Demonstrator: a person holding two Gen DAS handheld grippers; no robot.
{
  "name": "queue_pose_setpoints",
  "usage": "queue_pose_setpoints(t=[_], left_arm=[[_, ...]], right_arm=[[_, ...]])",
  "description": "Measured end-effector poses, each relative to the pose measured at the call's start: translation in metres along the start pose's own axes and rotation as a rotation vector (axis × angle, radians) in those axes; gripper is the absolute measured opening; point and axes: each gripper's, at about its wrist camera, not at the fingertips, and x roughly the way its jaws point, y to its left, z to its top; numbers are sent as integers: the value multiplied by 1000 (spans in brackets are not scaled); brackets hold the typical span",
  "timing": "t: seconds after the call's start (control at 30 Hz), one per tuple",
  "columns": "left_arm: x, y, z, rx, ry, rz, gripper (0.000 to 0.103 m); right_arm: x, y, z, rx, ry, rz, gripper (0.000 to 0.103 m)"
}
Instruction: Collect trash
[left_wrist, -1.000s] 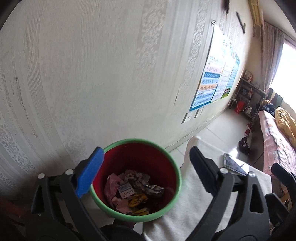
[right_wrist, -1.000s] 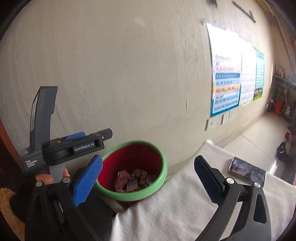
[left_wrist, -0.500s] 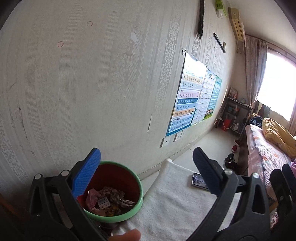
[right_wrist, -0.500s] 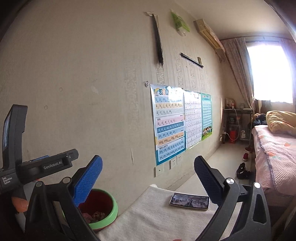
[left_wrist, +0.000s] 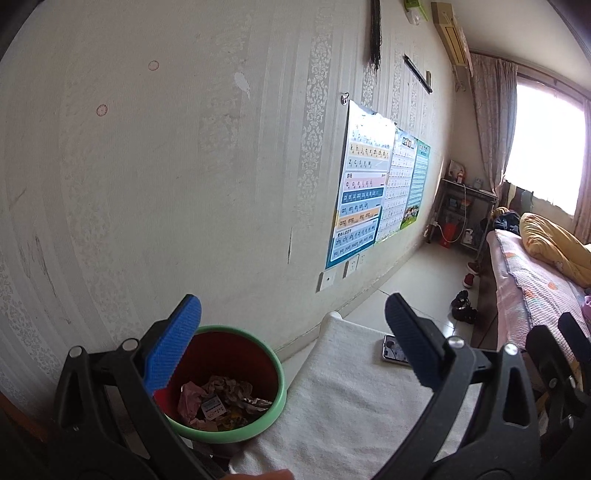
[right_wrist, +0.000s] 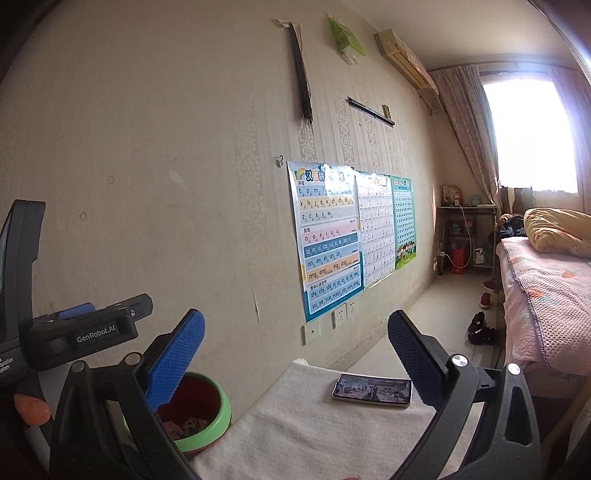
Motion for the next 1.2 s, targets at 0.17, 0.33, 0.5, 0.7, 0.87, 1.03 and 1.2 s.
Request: queue_pose_setpoints(t=[0.17, 0.33, 0.5, 0.7, 0.87, 1.03, 1.2], left_arm=[[2, 2, -2, -6, 5, 11, 98], [3, 3, -1, -4, 10, 19, 98], [3, 4, -2, -4, 4, 28, 98], [6, 4, -3, 0, 17, 13, 98], [7, 4, -3, 1, 19, 7, 98], [7, 3, -3, 6, 24, 6, 98], [8, 4, -3, 7, 25, 15, 98]], right_arm=[[2, 3, 0, -4, 9, 1, 96], [5, 6, -1, -7, 18, 1, 96], [7, 5, -2, -4, 24, -3, 96], [9, 2, -5, -1, 33, -8, 96], [9, 2, -5, -4, 33, -8, 96], [10, 0, -7, -6, 38, -7, 96], [10, 1, -7, -6, 39, -6, 96]])
